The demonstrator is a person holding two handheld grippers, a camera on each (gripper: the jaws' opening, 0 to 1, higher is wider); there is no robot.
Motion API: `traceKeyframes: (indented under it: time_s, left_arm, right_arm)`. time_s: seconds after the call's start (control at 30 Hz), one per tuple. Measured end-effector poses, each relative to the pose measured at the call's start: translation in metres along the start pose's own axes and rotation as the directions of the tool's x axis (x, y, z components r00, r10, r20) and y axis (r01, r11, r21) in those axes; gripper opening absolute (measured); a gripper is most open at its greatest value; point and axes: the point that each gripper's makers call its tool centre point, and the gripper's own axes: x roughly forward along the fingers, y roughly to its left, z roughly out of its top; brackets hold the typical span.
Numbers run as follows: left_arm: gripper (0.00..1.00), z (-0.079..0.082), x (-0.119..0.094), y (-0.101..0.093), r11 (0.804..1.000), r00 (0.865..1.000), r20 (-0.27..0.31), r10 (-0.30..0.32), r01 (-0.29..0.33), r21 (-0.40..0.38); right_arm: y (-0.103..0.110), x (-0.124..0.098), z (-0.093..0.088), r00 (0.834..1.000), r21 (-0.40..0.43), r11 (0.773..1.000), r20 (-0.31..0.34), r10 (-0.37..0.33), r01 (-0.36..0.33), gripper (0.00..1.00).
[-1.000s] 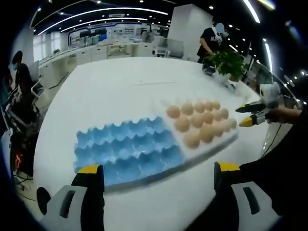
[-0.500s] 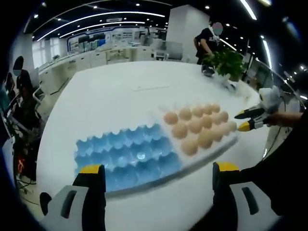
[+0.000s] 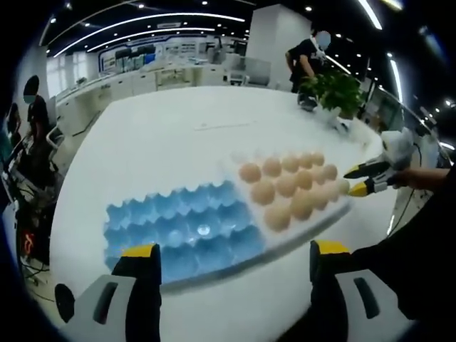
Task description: Place the egg into an empty slot of the egg tray after lifting it from the table, then release the egg inside the slot.
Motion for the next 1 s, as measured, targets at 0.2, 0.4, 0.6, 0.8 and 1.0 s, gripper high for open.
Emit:
traceKeyframes:
  time_s: [0.2,0.4,0.6,0.8,1.0]
  left_arm:
    - [0.87,-0.002,-0.004,0.004,1.0,1.0,-0.008,0.002,-0.002,-0.02]
    - [0.86,-0.009,-0.007,0.006,1.0,0.999,-0.04,-0.006,0.005,-0.022]
    - [0.86,-0.002,-0.01,0.007,1.0,1.0,-0.014,0.001,-0.002,-0.01]
    - [0.85,-0.005,-0.009,0.007,1.0,1.0,-0.022,0.002,-0.003,-0.021]
    - [0.84,-0.006,-0.01,0.006,1.0,1.0,-0.014,-0.007,0.006,-0.023]
  right_arm:
    - [0.001,0.003,0.0,1.0,-0.011,1.0,-0.009,0.008,-0.008,0.39]
    - [0.0,0.006,-0.001,1.0,-0.016,1.0,-0.015,0.003,-0.003,0.39]
    - [-0.001,0.006,0.001,1.0,-0.003,1.0,0.005,0.006,-0.005,0.35]
    - [-0.004,0.009,-0.002,1.0,-0.012,1.0,-0.012,0.011,-0.011,0.33]
    - [-0.004,0.014,-0.009,0.998,-0.092,0.996,-0.055,0.015,-0.02,0.35]
